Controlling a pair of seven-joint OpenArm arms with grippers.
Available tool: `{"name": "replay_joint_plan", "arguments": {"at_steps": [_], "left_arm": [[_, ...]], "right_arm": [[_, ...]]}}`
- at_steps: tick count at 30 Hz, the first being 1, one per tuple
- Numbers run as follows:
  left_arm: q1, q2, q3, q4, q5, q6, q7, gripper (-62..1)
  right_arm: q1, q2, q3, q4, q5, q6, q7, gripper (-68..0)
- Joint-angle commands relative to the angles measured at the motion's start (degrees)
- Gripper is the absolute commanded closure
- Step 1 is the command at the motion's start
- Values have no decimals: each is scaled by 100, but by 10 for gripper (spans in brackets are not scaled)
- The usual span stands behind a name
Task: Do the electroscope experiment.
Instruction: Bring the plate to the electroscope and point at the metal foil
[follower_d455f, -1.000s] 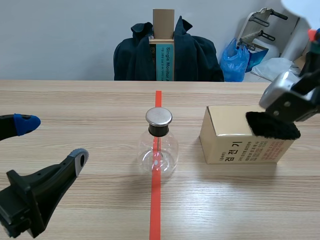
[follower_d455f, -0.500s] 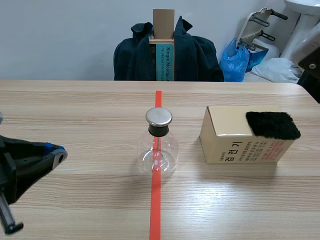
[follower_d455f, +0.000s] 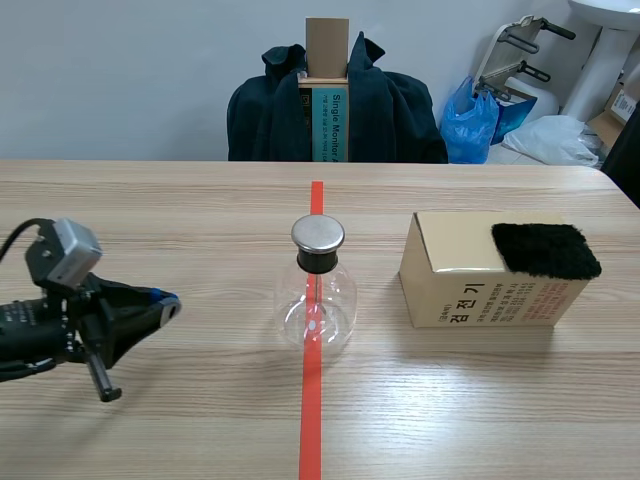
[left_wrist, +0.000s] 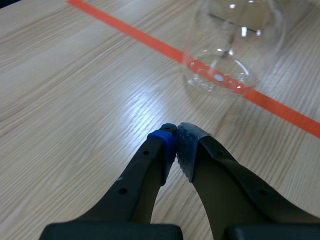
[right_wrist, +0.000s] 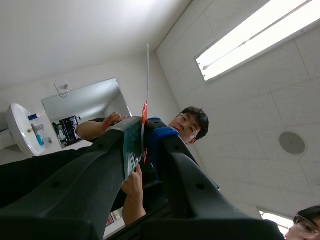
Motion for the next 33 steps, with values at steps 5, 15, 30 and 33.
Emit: {"name": "replay_joint_plan", "arguments": {"at_steps": [5,15,30,33], "left_arm": [[-409,455,448,-337,120,197,-455,-29],[-531,704,739,-503,214,457,-651,-30],[-531,841,739,-503,417,577,-649,-30],[-531,841,739,-503,439,577,-649,-30]], "right_arm": [[70,79,46,223,85,-332,31,-8],[72,79,20,221,166,-26,455,-8],[1086,269,-2605,-968,-59,177,520,-8],[1154,269,-3091,-1335,-146,168,522,-8]]}}
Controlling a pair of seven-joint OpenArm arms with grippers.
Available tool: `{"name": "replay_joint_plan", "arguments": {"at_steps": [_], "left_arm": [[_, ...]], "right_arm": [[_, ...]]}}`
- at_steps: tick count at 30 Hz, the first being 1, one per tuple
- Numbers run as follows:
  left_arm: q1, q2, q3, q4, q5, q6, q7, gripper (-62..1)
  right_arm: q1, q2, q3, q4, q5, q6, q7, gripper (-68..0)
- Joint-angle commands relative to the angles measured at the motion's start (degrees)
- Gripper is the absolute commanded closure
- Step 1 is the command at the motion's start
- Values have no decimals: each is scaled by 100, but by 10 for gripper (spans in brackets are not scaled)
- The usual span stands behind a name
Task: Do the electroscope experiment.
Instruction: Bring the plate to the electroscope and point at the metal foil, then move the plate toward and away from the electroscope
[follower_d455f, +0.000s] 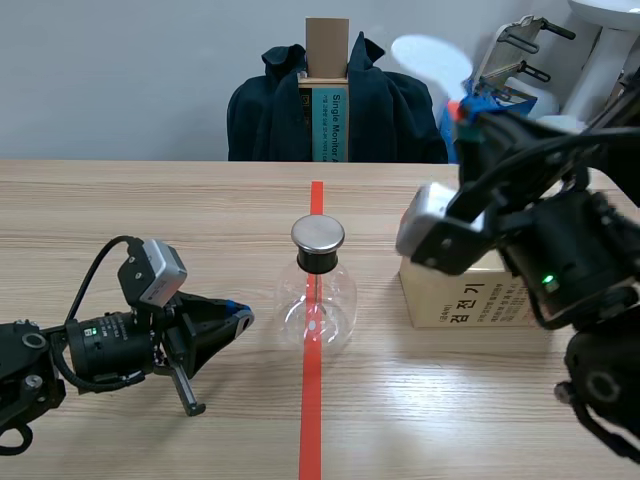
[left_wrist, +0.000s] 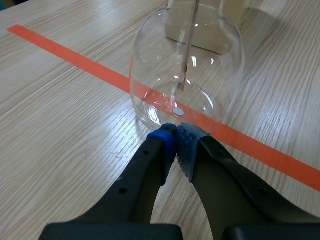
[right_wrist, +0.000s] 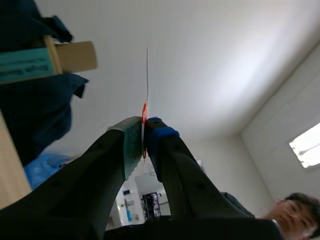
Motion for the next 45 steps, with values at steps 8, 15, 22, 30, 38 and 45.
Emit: {"name": "replay_joint_plan", "arguments": {"at_steps": [8,15,22,30,38,45], "left_arm": [[-46,48,-55,140,-59,13,-87,-30],[-26,111,-55,140,-50,15,-83,-30],[-28,125,-55,140,-39,37,-85,-30],[-28,125,-55,140,-39,39,-85,-30],[-28,125,-55,140,-39,55,-85,-30],[-28,125,-55,140,-39,55,-85,-30]], "right_arm": [[79,70,-723,-754,-155,-350,-2,-8],[101,72,-868,-1093,-153,-348,46,-8],[103,72,-868,-1093,-155,-350,219,-8],[103,72,-868,-1093,-168,-350,911,-8],[103,72,-868,-1093,-179,-348,1556,-8],[103,72,-868,-1093,-177,-348,1698,-8]]}}
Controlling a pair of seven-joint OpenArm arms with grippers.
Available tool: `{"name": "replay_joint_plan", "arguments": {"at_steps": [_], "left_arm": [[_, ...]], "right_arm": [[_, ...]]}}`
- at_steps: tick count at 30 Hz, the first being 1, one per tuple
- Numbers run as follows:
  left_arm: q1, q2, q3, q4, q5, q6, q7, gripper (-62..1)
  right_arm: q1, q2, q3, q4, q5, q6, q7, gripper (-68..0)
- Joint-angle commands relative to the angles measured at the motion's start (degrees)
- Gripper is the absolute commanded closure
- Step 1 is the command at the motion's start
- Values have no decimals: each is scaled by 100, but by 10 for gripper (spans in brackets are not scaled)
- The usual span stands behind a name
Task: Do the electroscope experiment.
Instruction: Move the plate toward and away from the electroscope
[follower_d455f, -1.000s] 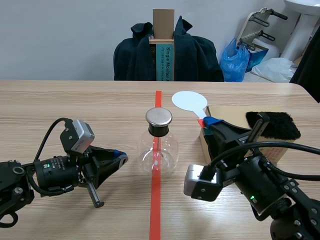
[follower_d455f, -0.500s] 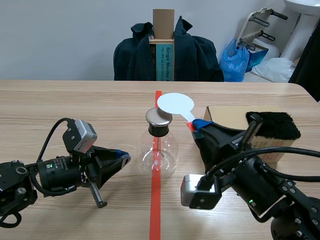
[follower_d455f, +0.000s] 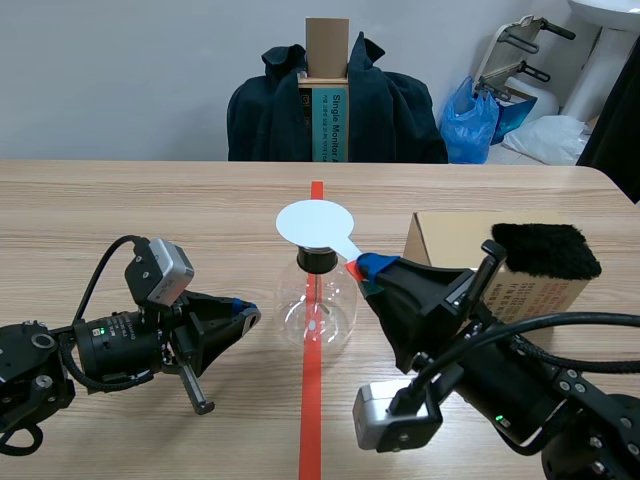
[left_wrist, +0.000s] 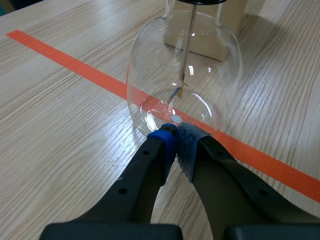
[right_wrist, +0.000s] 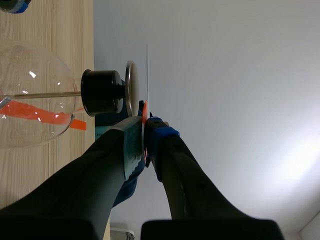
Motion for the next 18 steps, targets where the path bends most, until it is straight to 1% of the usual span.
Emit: {"name": "replay_joint_plan", "arguments": {"at_steps": [1,11,13,18], "left_arm": [[-31,15,-55,140,-39,-9,-85,-30],[-31,13,-55,140,-39,-7,-85,-30],[-31,13,-55,140,-39,-7,-85,-30],[-31,13,-55,140,-39,-7,-83,-29]], "right_arm": [[87,74,74,131,22,-109,20,-8],[87,74,74,131,22,-109,-57,-8],[87,74,74,131,24,-109,-168,-8],[87,74,74,131,24,-109,-658,-8]]}}
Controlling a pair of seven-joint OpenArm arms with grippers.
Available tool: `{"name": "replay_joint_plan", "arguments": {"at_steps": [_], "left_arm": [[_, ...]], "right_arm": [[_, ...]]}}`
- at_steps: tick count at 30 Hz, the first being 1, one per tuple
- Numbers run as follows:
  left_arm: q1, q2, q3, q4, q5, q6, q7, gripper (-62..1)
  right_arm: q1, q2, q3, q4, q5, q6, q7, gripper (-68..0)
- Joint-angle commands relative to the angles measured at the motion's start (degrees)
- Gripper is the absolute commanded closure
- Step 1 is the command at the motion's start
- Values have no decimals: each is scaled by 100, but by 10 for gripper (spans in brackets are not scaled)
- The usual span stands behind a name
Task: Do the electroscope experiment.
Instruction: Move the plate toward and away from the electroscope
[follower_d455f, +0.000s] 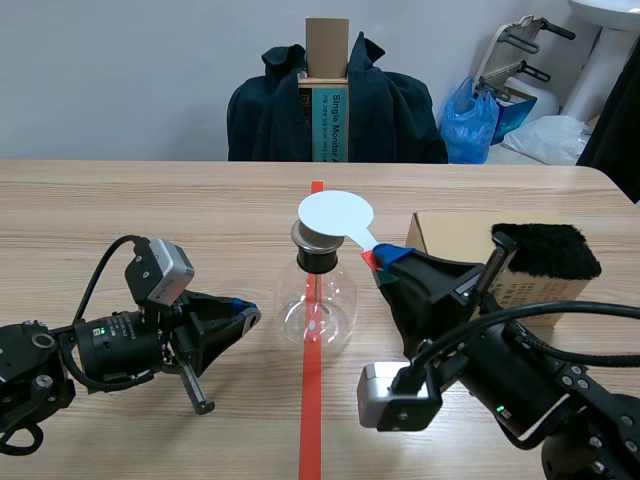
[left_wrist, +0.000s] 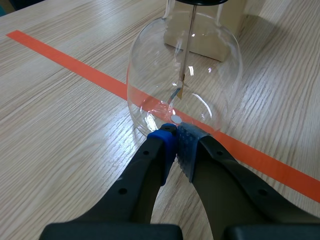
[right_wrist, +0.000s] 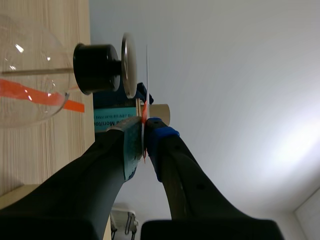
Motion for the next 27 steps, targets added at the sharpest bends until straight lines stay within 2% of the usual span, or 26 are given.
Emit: {"name": "replay_joint_plan", "arguments": {"at_steps": [1,8,16,21,27], "left_arm": [[-31,13,-55,140,-39,-7,-83,-29],[-31,13,-55,140,-42,120,-85,-29],[-31,11,-55,140,-42,284,-85,-29],[-31,11,-55,140,-42,293,-85,-29],[-31,13,-55,140,-42,293,-87,-30]], "right_arm": [[87,74,74,131,22,-109,-177,-8],[85,76,74,131,22,-107,-957,-8],[85,79,74,131,24,-107,-1539,-8],[85,79,74,131,24,-105,-1707,-8],[85,79,74,131,22,-105,-1620,-8]]}}
